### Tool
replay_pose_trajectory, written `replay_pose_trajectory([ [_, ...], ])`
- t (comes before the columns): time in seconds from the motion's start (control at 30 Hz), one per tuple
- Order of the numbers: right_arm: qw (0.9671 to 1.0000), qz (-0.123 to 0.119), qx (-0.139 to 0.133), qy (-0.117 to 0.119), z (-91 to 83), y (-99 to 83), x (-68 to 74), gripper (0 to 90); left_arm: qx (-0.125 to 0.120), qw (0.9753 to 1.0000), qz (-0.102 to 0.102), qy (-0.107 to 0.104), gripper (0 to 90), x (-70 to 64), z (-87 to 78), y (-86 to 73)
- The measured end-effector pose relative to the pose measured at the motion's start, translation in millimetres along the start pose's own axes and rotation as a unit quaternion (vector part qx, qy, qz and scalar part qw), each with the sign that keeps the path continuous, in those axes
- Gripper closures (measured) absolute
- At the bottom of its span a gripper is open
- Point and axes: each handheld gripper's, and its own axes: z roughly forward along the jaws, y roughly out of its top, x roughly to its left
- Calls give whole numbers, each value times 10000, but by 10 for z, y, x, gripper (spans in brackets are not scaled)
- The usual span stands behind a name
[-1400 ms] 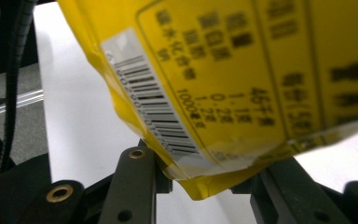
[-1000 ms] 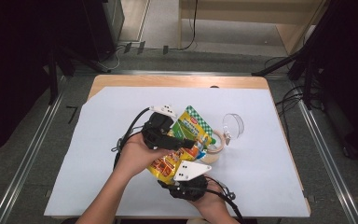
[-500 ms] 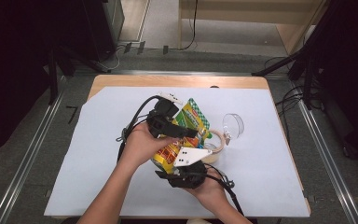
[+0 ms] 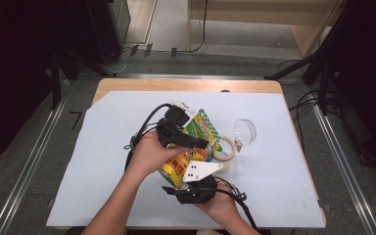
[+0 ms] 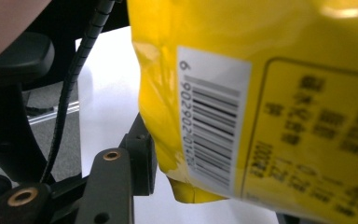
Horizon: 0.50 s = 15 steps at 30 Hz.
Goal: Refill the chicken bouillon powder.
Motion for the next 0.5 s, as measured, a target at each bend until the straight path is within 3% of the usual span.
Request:
replay_pose_trajectory([
  [0.2,9999,-141,43,-62,0,-13,4,571,21,10000,-7,-64,604,1,13,4],
  [0.3,10000,-83,-29,-28,-25,-13,-2,620,-6,9999,-47,-97,602,-6,6,12],
  [0.5,9996,66,-68,-254,-44,-7,1,638,-95,9999,-17,-129,565,-38,-3,27],
])
